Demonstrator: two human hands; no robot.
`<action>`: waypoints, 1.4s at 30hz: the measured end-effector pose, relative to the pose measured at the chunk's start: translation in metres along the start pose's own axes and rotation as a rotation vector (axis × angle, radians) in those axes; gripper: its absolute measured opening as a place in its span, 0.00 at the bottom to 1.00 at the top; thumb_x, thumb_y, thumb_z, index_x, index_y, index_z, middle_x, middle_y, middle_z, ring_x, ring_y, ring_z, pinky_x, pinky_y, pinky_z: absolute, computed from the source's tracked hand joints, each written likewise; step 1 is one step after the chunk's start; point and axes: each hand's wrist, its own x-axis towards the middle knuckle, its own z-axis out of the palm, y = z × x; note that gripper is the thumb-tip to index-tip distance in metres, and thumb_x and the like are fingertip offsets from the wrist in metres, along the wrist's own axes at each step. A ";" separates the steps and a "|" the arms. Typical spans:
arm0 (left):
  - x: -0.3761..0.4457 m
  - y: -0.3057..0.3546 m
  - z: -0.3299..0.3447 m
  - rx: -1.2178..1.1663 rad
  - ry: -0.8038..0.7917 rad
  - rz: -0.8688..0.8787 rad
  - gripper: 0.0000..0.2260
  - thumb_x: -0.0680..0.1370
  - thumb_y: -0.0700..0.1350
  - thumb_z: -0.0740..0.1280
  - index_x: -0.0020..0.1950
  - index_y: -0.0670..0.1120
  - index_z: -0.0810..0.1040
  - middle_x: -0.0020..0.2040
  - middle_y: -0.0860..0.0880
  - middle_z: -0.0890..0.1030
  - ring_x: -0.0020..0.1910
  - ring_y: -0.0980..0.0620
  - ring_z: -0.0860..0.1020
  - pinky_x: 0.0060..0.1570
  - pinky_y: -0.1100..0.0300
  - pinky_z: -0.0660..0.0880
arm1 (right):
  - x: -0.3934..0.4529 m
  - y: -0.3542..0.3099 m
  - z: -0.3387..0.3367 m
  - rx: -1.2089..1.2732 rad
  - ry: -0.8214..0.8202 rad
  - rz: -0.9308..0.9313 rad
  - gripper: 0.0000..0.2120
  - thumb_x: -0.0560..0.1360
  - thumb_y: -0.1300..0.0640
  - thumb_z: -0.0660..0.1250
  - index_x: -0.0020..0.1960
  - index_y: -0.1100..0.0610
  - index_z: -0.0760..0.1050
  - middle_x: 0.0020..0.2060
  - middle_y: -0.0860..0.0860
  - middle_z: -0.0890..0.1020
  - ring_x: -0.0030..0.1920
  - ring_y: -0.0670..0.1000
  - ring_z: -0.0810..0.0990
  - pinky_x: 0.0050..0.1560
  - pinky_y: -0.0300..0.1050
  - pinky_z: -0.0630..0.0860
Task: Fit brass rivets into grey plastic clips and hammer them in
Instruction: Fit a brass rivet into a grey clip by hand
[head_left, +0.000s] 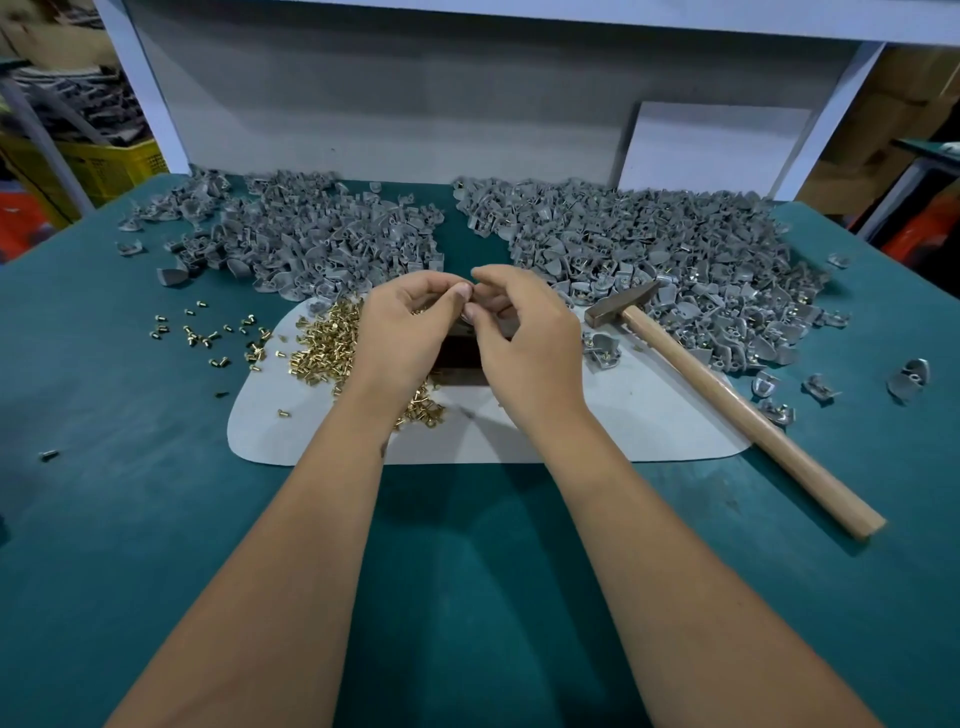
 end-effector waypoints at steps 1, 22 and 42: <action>0.000 -0.001 0.000 -0.011 0.003 -0.008 0.07 0.74 0.45 0.69 0.40 0.55 0.85 0.42 0.46 0.86 0.47 0.42 0.84 0.56 0.42 0.78 | 0.001 0.000 0.000 0.029 0.000 0.034 0.14 0.71 0.64 0.69 0.56 0.55 0.78 0.43 0.45 0.79 0.46 0.51 0.79 0.50 0.54 0.78; -0.004 0.002 0.009 -0.026 -0.013 -0.044 0.08 0.78 0.42 0.68 0.41 0.52 0.83 0.42 0.46 0.85 0.44 0.49 0.83 0.55 0.42 0.78 | 0.000 0.002 0.002 -0.032 0.074 0.022 0.13 0.70 0.66 0.69 0.54 0.57 0.76 0.42 0.48 0.78 0.45 0.51 0.76 0.48 0.51 0.76; 0.008 -0.019 -0.037 0.892 0.540 -0.112 0.20 0.80 0.54 0.58 0.33 0.46 0.76 0.38 0.51 0.77 0.60 0.44 0.67 0.56 0.47 0.56 | 0.001 0.016 -0.004 -0.163 0.035 0.038 0.11 0.76 0.67 0.65 0.57 0.61 0.79 0.48 0.53 0.78 0.50 0.53 0.76 0.53 0.44 0.73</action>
